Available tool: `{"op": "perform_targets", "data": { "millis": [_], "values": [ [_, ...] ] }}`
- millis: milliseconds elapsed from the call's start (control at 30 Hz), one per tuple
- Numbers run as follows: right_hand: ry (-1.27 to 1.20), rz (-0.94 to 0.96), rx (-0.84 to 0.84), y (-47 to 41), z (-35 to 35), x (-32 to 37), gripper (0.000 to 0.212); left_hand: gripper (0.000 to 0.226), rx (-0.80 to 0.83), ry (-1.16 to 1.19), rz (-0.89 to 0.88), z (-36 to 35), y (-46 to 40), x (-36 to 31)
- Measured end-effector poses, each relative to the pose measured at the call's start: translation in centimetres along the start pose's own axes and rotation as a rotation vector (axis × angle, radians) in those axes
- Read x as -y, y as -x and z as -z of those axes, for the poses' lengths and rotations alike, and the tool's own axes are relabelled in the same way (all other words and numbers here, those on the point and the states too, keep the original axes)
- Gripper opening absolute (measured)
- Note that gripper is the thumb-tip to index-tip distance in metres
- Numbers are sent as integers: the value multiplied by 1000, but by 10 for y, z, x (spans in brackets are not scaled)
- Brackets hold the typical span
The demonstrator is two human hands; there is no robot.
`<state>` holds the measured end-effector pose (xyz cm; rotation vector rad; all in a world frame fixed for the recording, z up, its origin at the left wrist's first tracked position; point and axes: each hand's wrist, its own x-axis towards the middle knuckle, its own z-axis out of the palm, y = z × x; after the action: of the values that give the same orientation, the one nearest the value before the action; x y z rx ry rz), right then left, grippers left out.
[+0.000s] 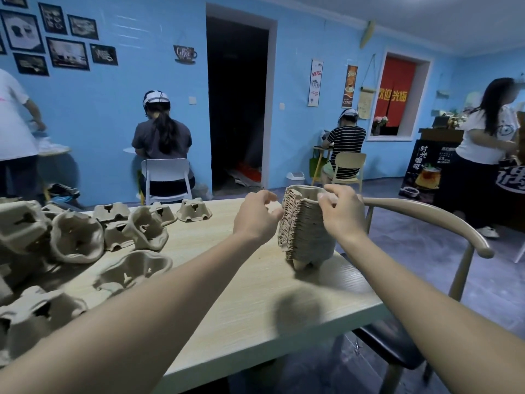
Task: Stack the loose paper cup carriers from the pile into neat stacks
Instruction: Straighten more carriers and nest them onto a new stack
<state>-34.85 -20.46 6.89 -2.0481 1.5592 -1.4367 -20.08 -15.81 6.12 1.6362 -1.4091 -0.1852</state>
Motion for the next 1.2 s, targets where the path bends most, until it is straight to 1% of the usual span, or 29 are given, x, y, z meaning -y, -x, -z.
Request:
{"op": "perform_targets", "data": {
  "millis": [167, 367, 500, 733, 833, 933, 1033, 1100, 1200],
  "values": [
    [-33, 108, 11, 32, -14, 26, 27, 32, 3, -110, -23, 33, 29, 33],
    [-100, 100, 153, 75, -53, 51, 33, 32, -18, -205, 8, 76, 61, 82],
    [-137, 100, 258, 104, -90, 65, 34, 32, -49, -250, 69, 101, 77, 115],
    [-154, 91, 405, 139, -149, 78, 34, 32, -144, -393, 120, 132, 94, 159],
    [-153, 75, 448, 148, -168, 77, 35, 34, -221, -443, 194, 141, 96, 172],
    [-145, 62, 469, 155, -179, 73, 36, 44, -248, -399, 302, 144, 98, 181],
    [-148, 81, 470, 155, -183, 71, 37, 55, -199, -286, 382, 141, 97, 185],
    [-179, 83, 473, 155, -183, 71, 37, 56, -162, -209, 393, 139, 98, 187],
    [-266, 58, 457, 155, -179, 71, 35, 53, -150, -143, 325, 137, 101, 188]
  ]
}}
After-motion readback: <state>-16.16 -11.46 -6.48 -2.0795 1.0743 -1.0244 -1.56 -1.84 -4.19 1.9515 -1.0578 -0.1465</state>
